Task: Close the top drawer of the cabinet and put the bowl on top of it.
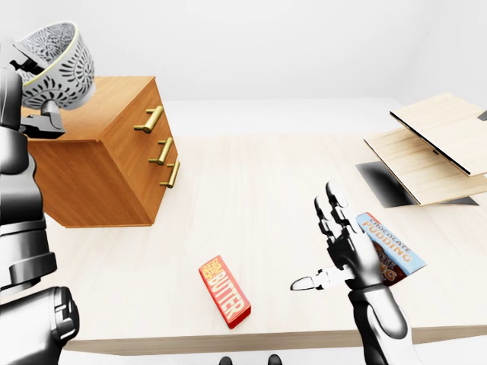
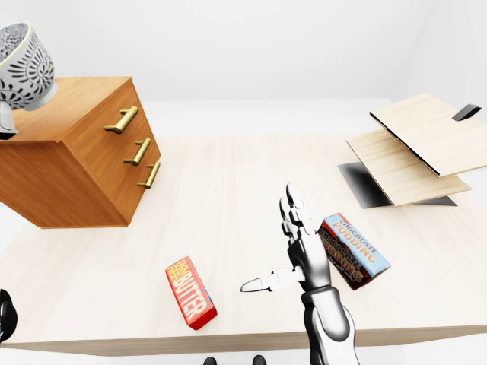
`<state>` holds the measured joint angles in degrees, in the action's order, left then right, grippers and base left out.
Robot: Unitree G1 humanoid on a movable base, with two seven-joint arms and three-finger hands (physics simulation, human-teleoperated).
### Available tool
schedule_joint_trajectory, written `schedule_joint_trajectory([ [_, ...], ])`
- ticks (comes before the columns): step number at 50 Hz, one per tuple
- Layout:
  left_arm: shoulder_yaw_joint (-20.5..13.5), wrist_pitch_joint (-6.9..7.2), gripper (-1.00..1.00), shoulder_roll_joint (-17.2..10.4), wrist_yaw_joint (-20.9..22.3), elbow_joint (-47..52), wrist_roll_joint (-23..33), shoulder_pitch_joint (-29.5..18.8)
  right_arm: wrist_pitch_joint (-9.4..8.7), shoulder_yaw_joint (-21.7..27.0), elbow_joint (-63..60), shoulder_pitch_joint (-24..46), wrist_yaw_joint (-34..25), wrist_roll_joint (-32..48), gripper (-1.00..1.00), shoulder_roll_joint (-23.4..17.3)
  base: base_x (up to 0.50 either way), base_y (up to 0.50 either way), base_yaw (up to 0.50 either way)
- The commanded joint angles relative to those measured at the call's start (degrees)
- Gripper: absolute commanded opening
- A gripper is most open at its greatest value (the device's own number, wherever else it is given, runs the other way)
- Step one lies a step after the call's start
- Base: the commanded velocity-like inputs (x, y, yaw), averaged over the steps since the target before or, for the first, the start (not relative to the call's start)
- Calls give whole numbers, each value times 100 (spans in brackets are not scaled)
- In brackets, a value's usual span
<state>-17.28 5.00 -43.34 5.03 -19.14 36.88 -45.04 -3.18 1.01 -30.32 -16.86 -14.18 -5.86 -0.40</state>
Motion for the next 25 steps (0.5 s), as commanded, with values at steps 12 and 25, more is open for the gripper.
schedule_joint_trajectory([
  [12,124,0,-100,-66,-808,-1283,-141,-289,49,-53,72,12,14,45,100,-20,0,0,0],
  [25,183,0,-100,28,-1153,-1819,-281,-294,88,-104,104,-2,10,94,100,-32,0,0,0],
])
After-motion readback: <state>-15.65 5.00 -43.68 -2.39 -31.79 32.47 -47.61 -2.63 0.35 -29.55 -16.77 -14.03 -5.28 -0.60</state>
